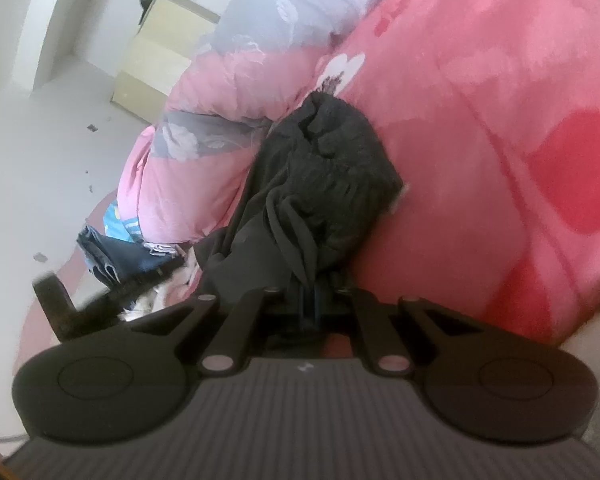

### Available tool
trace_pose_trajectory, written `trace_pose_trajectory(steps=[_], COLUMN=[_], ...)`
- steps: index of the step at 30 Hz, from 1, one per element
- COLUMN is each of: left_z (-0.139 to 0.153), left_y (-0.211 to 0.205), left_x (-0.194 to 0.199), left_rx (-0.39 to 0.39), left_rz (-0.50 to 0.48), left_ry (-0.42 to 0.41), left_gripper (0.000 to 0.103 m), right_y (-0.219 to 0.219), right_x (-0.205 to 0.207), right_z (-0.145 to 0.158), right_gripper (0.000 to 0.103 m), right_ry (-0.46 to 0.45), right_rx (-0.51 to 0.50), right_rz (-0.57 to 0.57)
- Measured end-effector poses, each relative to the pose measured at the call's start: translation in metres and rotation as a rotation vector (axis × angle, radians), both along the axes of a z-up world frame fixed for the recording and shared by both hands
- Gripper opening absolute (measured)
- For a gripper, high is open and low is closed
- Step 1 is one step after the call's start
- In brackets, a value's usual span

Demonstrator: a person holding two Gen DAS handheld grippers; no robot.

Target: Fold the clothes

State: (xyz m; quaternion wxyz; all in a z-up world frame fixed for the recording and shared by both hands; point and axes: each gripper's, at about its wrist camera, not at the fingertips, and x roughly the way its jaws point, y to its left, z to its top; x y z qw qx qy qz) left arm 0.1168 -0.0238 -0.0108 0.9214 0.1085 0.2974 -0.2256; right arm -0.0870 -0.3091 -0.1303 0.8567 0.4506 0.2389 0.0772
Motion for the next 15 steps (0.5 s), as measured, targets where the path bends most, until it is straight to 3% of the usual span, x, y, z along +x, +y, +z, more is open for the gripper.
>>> trace_pose_trajectory(steps=[4, 9, 15], left_z=[0.007, -0.026, -0.049], left_y=[-0.033, -0.066, -0.045], left_x=[0.012, 0.018, 0.013], left_rx=[0.041, 0.156, 0.226], left_rz=[-0.065, -0.128, -0.044], left_ry=[-0.013, 0.077, 0.101], left_gripper=[0.082, 0.085, 0.084], right_y=[-0.006, -0.015, -0.017], right_x=[-0.001, -0.005, -0.003], right_z=[-0.009, -0.015, -0.016], right_gripper=[0.003, 0.003, 0.004], right_ry=[-0.014, -0.034, -0.034], right_rx=[0.026, 0.076, 0.094], right_rz=[0.006, -0.002, -0.009])
